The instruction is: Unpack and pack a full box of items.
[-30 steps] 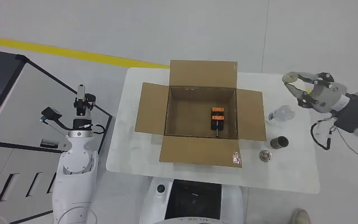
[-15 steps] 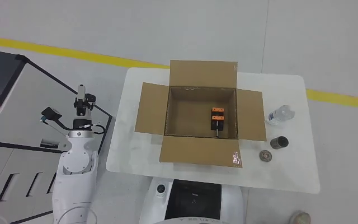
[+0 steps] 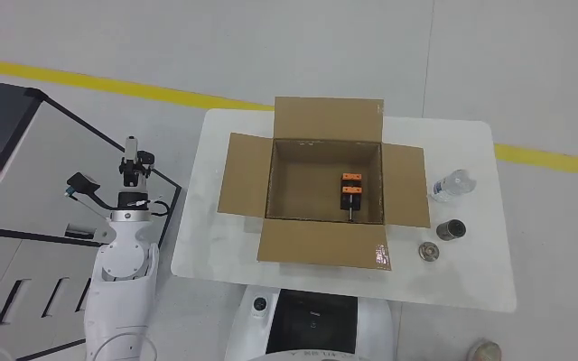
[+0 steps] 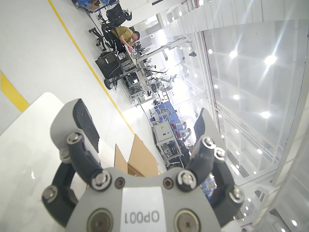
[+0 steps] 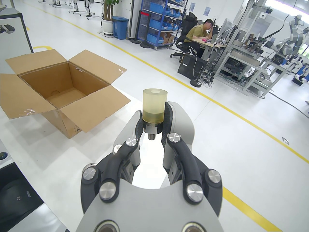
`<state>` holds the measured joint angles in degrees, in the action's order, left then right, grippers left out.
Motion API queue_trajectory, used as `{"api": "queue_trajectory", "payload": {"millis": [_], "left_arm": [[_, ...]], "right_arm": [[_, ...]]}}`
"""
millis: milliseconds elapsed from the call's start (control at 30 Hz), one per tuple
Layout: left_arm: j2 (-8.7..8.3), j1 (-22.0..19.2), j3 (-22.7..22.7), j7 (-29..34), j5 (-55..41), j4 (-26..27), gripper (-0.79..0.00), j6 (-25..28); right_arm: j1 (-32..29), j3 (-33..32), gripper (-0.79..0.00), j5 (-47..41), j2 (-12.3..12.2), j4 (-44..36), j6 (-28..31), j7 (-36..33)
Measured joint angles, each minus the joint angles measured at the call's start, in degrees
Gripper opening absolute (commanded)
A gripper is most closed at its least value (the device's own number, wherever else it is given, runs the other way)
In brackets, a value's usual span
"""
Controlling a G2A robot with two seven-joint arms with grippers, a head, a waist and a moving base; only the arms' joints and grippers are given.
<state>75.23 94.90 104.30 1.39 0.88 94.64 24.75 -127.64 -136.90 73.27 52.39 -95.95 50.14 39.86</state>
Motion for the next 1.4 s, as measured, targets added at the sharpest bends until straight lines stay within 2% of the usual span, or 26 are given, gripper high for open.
{"api": "queue_trajectory", "payload": {"millis": [667,967,1200,1267,1400], "left_arm": [[0.0,0.0,0.0,0.0,0.0,0.0,0.0,0.0],[0.0,0.0,0.0,0.0,0.0,0.0,0.0,0.0],[0.0,0.0,0.0,0.0,0.0,0.0,0.0,0.0],[0.0,0.0,0.0,0.0,0.0,0.0,0.0,0.0],[0.0,0.0,0.0,0.0,0.0,0.0,0.0,0.0]], "right_arm": [[0.27,0.97,-0.785,-0.17,-0.03,0.12,0.77,-1.21],[11.2,13.35,-0.785,-9.2,-1.13,11.38,5.57,-24.01],[23.05,24.34,-0.785,-17.97,-1.38,22.28,3.18,-42.45],[25.29,25.1,-0.785,-18.37,-1.46,23.1,2.11,-44.54],[25.03,24.96,-0.785,-18.11,-1.46,22.95,2.21,-44.38]]}}
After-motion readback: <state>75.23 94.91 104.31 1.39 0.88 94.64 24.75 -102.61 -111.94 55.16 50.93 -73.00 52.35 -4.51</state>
